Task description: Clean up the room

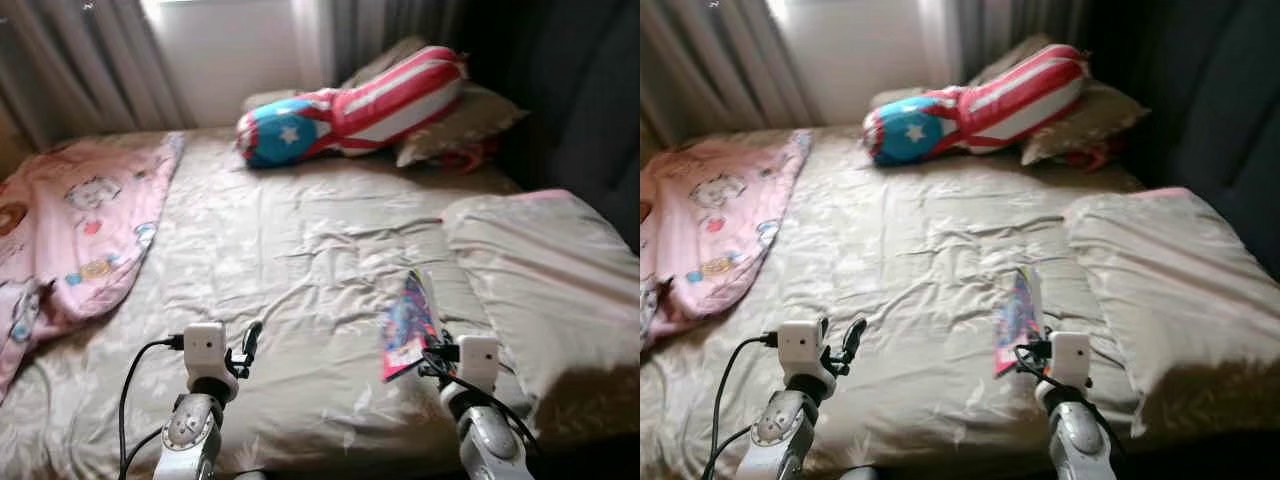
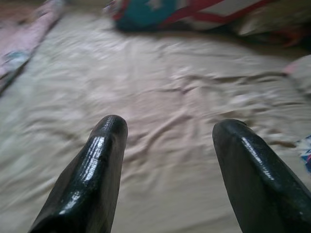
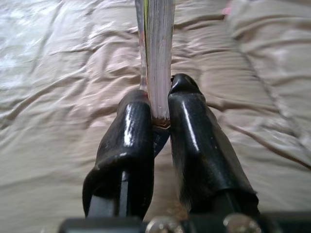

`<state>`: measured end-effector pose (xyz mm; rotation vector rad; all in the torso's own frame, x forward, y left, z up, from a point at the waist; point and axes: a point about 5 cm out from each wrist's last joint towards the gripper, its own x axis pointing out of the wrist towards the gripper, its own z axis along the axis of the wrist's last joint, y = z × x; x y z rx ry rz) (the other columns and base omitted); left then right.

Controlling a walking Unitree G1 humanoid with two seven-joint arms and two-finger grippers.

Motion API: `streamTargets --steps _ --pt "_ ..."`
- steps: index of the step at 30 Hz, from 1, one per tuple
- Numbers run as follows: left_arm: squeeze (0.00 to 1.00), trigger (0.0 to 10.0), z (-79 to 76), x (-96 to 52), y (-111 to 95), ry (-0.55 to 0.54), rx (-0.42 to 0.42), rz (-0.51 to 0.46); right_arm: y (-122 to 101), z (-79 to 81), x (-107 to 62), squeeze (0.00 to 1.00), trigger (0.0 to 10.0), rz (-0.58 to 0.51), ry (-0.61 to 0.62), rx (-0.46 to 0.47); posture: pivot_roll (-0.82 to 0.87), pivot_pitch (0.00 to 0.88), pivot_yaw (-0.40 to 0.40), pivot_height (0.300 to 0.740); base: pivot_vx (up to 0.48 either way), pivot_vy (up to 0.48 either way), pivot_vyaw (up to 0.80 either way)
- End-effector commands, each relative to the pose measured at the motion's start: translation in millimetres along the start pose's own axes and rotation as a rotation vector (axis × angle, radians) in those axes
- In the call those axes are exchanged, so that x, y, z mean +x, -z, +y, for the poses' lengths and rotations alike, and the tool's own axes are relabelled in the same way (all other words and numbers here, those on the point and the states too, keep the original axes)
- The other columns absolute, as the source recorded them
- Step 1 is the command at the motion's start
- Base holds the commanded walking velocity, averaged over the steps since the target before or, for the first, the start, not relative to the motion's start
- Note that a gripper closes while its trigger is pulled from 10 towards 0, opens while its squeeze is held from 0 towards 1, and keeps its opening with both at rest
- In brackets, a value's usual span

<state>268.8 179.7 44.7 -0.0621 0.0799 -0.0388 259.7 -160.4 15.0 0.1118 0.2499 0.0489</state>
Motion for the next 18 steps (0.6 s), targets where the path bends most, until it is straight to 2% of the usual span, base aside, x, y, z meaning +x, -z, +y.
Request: streamTargets --steps 1,10,13,14,18 --pt "0.00 10.0 7.1 -2.0 -0.2 -0.025 0.002 0.004 -9.2 17.0 5.9 0.00 10.0 -0.041 -0.083 -0.008 -0.05 0.022 0.010 0.646 0.000 0.000 0.00" --pt "0.00 10.0 7.3 -1.8 -1.5 -0.018 0.002 0.002 -8.7 25.4 9.3 0.00 10.0 -0.012 -0.213 -0.047 -0.04 0.031 0.014 0.646 0.000 0.000 0.00" --pt "0.00 10.0 7.6 -2.2 -2.1 -0.017 0.004 0.002 -10.7 24.7 15.4 0.00 10.0 -0.003 -0.216 -0.009 -0.04 0.036 0.017 0.646 0.000 0.000 0.00" --pt "0.00 10.0 8.2 -2.8 -2.9 -0.015 0.006 0.001 -14.3 21.3 22.5 0.00 10.0 0.001 -0.195 0.045 -0.02 0.046 0.021 0.646 0.000 0.000 0.00" --pt "0.00 10.0 10.5 -5.3 -4.6 -0.010 0.017 0.000 -21.8 16.9 39.6 0.00 10.0 0.035 -0.177 0.104 0.00 0.061 0.030 0.646 0.000 0.000 0.00"
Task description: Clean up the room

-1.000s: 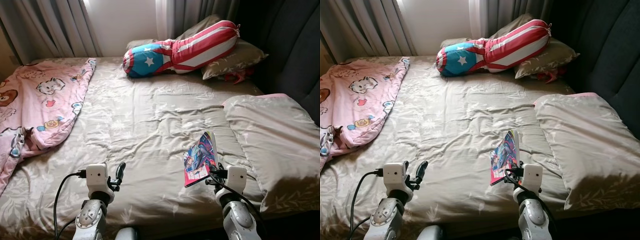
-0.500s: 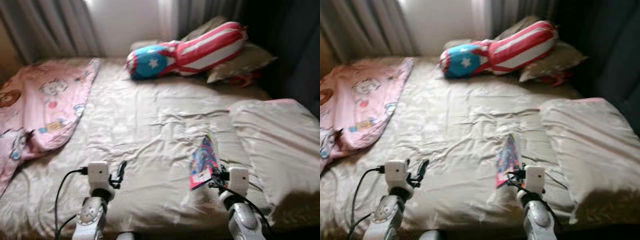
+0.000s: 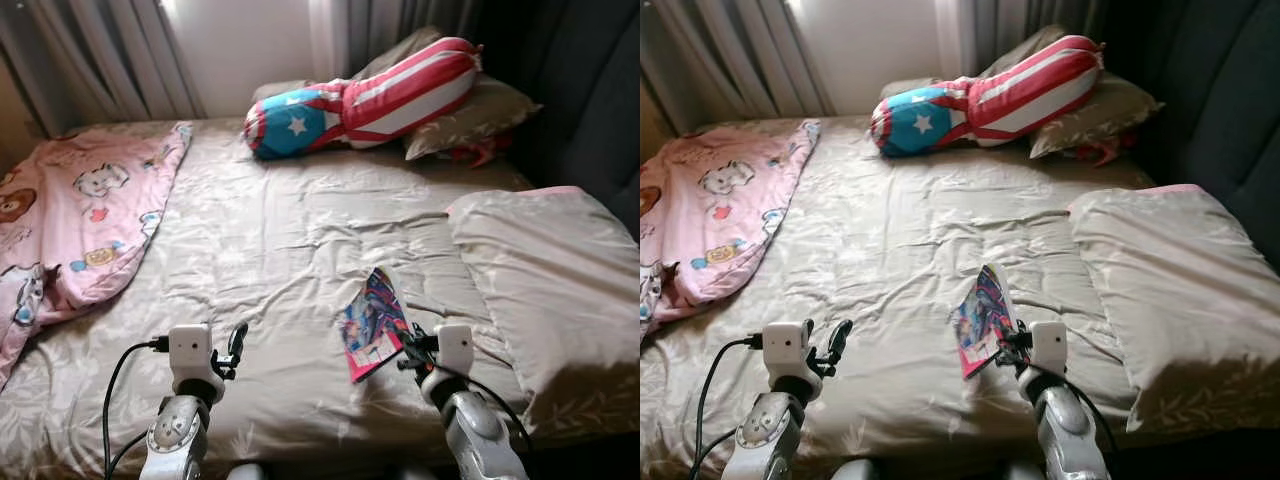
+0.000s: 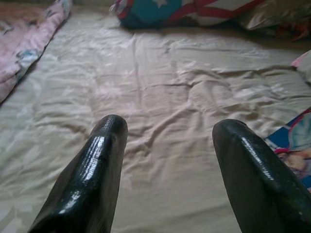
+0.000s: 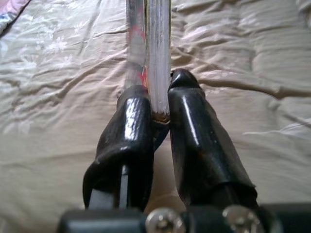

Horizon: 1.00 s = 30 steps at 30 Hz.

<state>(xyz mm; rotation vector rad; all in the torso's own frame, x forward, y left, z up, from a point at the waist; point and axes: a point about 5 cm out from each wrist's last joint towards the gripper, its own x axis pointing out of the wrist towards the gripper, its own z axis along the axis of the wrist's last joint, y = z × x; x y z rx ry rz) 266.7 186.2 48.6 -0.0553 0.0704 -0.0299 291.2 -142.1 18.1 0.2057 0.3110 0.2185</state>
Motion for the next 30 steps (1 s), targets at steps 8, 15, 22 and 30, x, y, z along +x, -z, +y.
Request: streamTargets --steps 8,15,22,30 --pt "0.00 10.0 11.4 -12.3 -2.4 0.000 0.043 0.015 -33.4 0.6 26.2 0.00 10.0 -0.056 -0.013 0.228 0.05 0.087 0.048 0.646 0.000 0.000 0.00" --pt "0.00 10.0 23.8 -32.7 -5.8 0.002 0.095 0.041 -39.4 4.9 37.6 0.00 10.0 0.006 -0.036 0.371 0.12 0.130 0.071 0.646 0.000 0.000 0.00" --pt "0.00 10.0 31.1 -54.1 -7.1 0.008 0.130 0.079 -18.6 -17.4 26.9 0.00 10.0 0.100 0.134 0.439 0.17 0.186 0.094 0.646 0.000 0.000 0.00" --pt "0.00 10.0 33.5 -68.6 -9.0 0.016 0.145 0.118 -6.4 -40.8 14.0 0.00 10.0 0.158 0.270 0.430 0.18 0.223 0.109 0.646 0.000 0.000 0.00"
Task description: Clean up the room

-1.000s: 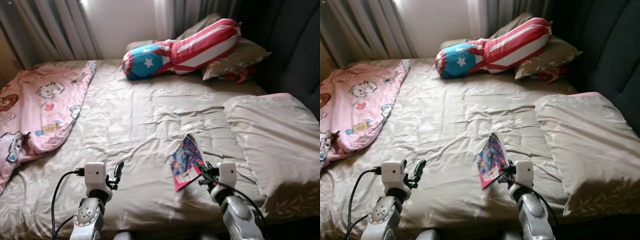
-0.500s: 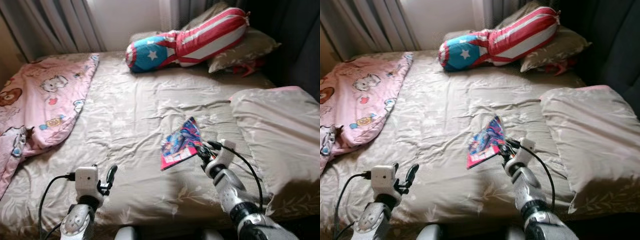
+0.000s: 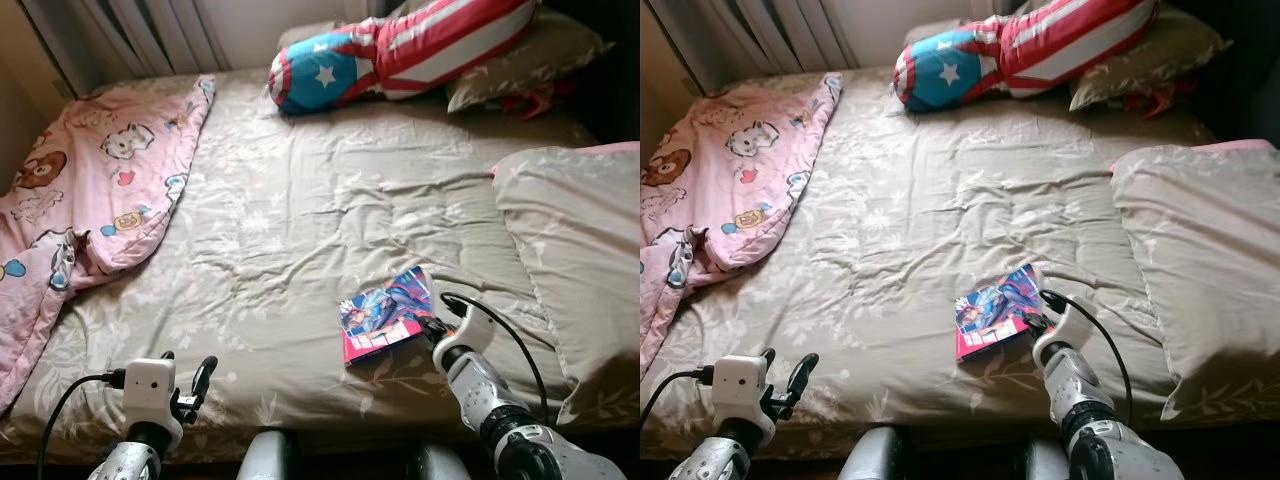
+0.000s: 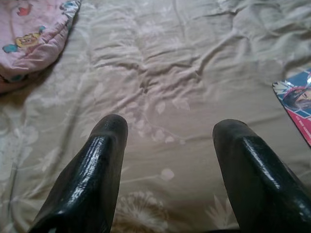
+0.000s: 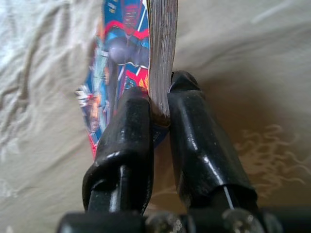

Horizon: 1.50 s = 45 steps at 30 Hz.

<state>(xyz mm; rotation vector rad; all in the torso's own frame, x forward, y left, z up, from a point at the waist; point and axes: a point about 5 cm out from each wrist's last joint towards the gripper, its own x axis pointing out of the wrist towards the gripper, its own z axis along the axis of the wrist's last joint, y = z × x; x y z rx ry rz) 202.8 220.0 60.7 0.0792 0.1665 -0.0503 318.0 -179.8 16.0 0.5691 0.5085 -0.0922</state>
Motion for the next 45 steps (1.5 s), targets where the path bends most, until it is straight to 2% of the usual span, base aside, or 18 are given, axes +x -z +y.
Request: streamTargets --steps 1,2,11,13,16,17,26,27,28,30,31,32,33,34,38,40,41,45 --pt "0.00 10.0 2.0 -3.7 1.4 0.005 0.011 0.023 5.2 -3.9 -1.3 0.00 10.0 0.022 0.021 0.001 0.18 0.223 0.111 0.646 0.000 0.000 0.00" --pt "0.00 10.0 1.6 -4.6 1.6 0.007 0.011 0.028 3.9 -5.2 -1.4 0.31 10.0 0.019 0.028 -0.004 0.17 0.224 0.113 0.646 0.000 0.000 0.00" --pt "0.00 10.0 0.1 -3.0 -1.8 0.022 0.015 0.038 0.6 -14.6 -3.6 0.30 10.0 0.002 0.068 -0.002 0.16 0.216 0.124 0.646 0.000 0.000 0.00" --pt "0.00 10.0 0.4 -2.8 -2.2 0.021 0.016 0.038 0.2 -17.3 -4.3 0.36 10.0 0.000 0.077 0.000 0.16 0.216 0.125 0.646 0.000 0.000 0.00" --pt "0.00 10.0 0.4 -2.5 -2.7 0.021 0.017 0.039 -0.5 -20.0 -5.0 0.38 10.0 -0.002 0.087 -0.001 0.16 0.216 0.125 0.646 0.000 0.000 0.00" --pt "0.00 10.0 0.1 -1.4 -3.5 0.021 0.015 0.036 -2.7 -23.6 -5.9 1.00 10.0 -0.010 0.096 -0.001 0.16 0.213 0.123 0.646 0.000 0.000 0.00" --pt "0.00 10.0 -3.2 2.4 -3.9 0.028 0.005 0.033 -10.2 -35.5 -9.0 1.00 10.0 -0.030 0.142 -0.013 0.15 0.211 0.123 0.646 0.000 0.000 0.00" --pt "0.00 10.0 -4.4 3.4 -4.0 0.030 0.003 0.032 -11.7 -38.8 -10.1 0.96 10.0 -0.035 0.155 -0.014 0.15 0.210 0.122 0.646 0.000 0.000 0.00" --pt "0.00 10.0 -5.1 4.2 -3.7 0.031 0.000 0.031 -12.2 -40.9 -10.8 0.75 10.0 -0.038 0.161 -0.011 0.15 0.207 0.120 0.646 0.000 0.000 0.00" --pt "0.00 10.0 -6.6 6.2 -2.7 0.033 -0.005 0.030 -11.9 -44.6 -12.2 0.09 10.0 -0.041 0.170 -0.010 0.13 0.199 0.116 0.646 0.000 0.000 0.00" --pt "0.00 10.0 -7.3 7.2 -2.1 0.033 -0.006 0.031 -11.5 -45.8 -12.7 0.09 10.0 -0.041 0.173 -0.012 0.13 0.196 0.115 0.646 0.000 0.000 0.00" --pt "0.00 10.0 -8.3 8.8 -1.1 0.034 -0.014 0.031 -9.5 -47.9 -13.9 0.00 10.0 -0.037 0.176 -0.035 0.13 0.191 0.111 0.646 0.000 0.000 0.00" --pt "0.00 10.0 -9.5 10.5 0.1 0.034 -0.020 0.033 -8.1 -49.4 -14.7 0.00 10.0 -0.034 0.178 -0.051 0.12 0.183 0.105 0.646 0.000 0.000 0.00" --pt "0.00 10.0 -9.6 15.2 5.7 0.014 -0.058 0.046 -0.8 -49.7 -16.5 0.00 10.0 -0.022 0.157 -0.178 0.11 0.173 0.100 0.646 0.000 0.000 0.00" --pt "0.00 10.0 -9.7 29.3 24.3 -0.042 -0.150 0.105 13.4 -43.8 -18.8 0.00 10.0 -0.027 0.083 -0.289 0.05 0.114 0.068 0.646 0.000 0.000 0.00" --pt "0.00 10.0 -11.9 34.8 31.6 -0.045 -0.169 0.132 21.2 -44.2 -21.1 0.00 10.0 -0.027 0.078 -0.306 0.03 0.099 0.062 0.646 0.000 0.000 0.00" --pt "0.00 10.0 -16.4 39.7 39.3 -0.030 -0.169 0.161 31.8 -47.1 -25.3 0.00 10.0 -0.017 0.079 -0.352 0.03 0.085 0.055 0.646 0.000 0.000 0.00" --pt "0.00 10.0 -24.7 47.6 50.3 -0.005 -0.163 0.205 49.8 -58.8 -36.1 0.00 10.0 -0.017 0.111 -0.322 0.01 0.042 0.041 0.646 0.000 0.000 0.00"
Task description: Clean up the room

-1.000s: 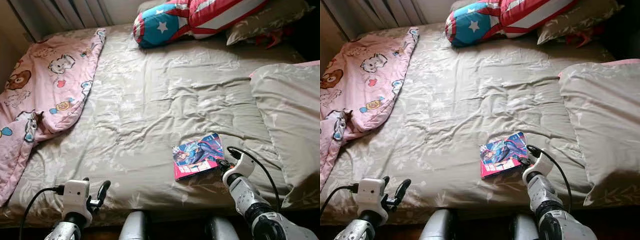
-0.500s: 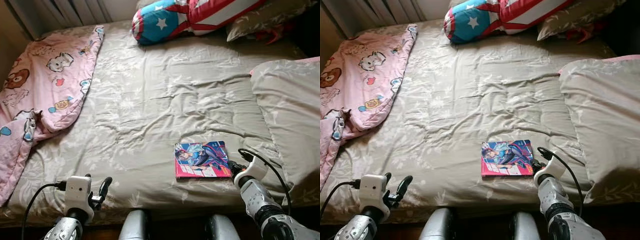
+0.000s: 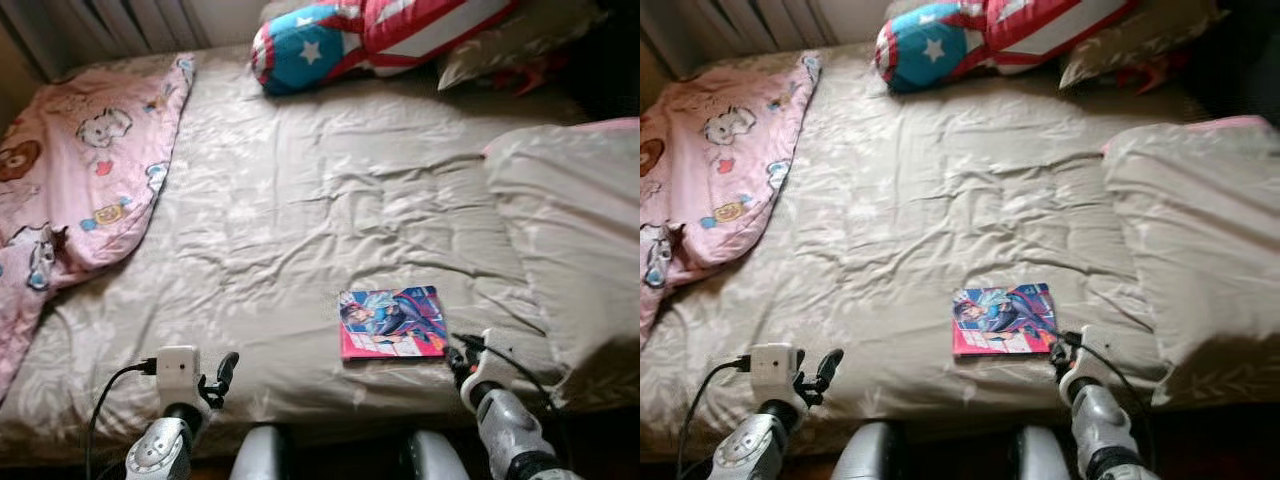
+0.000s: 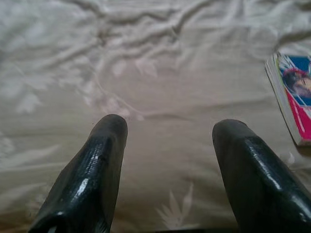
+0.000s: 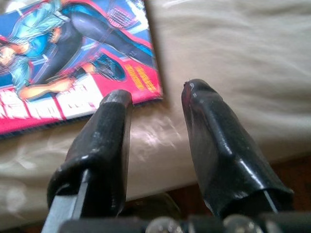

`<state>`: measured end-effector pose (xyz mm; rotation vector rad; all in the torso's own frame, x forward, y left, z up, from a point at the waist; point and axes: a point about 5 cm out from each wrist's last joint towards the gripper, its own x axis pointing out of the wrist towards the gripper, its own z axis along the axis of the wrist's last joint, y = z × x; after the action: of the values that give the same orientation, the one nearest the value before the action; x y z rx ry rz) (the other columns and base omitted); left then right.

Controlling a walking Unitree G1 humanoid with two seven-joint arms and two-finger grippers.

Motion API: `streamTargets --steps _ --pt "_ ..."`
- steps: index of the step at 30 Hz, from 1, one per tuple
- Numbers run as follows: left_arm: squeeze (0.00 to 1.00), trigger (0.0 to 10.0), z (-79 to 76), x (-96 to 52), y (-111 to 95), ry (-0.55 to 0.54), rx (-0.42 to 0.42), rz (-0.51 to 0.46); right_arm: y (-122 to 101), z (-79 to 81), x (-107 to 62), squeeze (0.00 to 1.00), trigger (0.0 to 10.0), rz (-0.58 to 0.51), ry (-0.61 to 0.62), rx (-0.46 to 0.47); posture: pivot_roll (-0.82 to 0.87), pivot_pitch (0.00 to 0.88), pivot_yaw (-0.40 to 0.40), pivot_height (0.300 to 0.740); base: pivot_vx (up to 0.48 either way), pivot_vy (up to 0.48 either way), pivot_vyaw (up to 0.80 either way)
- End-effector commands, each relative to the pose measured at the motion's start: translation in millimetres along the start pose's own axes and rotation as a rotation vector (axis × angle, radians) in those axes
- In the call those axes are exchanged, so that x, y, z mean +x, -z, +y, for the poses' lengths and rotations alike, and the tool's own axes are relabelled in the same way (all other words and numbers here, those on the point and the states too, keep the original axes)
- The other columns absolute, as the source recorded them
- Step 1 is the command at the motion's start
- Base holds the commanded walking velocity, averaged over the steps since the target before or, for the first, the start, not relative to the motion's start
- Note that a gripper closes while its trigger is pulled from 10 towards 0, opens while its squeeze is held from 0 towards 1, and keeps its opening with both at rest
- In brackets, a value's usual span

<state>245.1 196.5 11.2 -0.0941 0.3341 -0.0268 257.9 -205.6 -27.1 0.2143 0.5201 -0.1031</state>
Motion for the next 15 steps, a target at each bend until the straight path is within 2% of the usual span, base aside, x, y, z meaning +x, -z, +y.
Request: streamTargets --steps 1,4,9,13,14,15 --pt "0.00 10.0 0.5 0.7 12.8 -0.005 0.021 0.053 12.3 -3.8 -5.6 0.00 10.0 0.017 0.031 0.030 0.01 0.037 0.039 0.646 0.000 0.000 0.00" --pt "0.00 10.0 0.1 5.1 21.1 -0.002 0.029 0.095 34.3 -10.0 -15.0 0.00 10.0 0.096 0.093 0.007 -0.01 0.007 0.029 0.661 0.000 0.000 0.00" --pt "0.00 10.0 2.0 9.7 38.5 -0.014 0.046 0.194 64.3 -9.5 -28.0 0.00 10.0 0.216 0.112 0.007 -0.03 0.000 0.020 0.686 0.000 0.000 0.00" --pt "0.00 10.0 0.5 8.0 51.4 -0.021 0.067 0.268 78.4 -6.8 -34.0 0.00 10.0 0.298 0.099 -0.054 -0.03 0.000 0.012 0.701 0.000 0.000 0.00" --pt "0.00 10.0 -1.0 5.9 58.5 -0.021 0.079 0.307 84.6 -6.9 -37.1 0.00 10.0 0.330 0.110 -0.057 -0.03 0.000 0.011 0.706 0.000 0.000 0.00" --pt "0.00 10.0 -1.0 5.9 58.5 -0.021 0.079 0.307 84.6 -6.9 -37.1 0.00 10.0 0.330 0.110 -0.057 -0.03 0.000 0.011 0.706 0.000 0.000 0.00"
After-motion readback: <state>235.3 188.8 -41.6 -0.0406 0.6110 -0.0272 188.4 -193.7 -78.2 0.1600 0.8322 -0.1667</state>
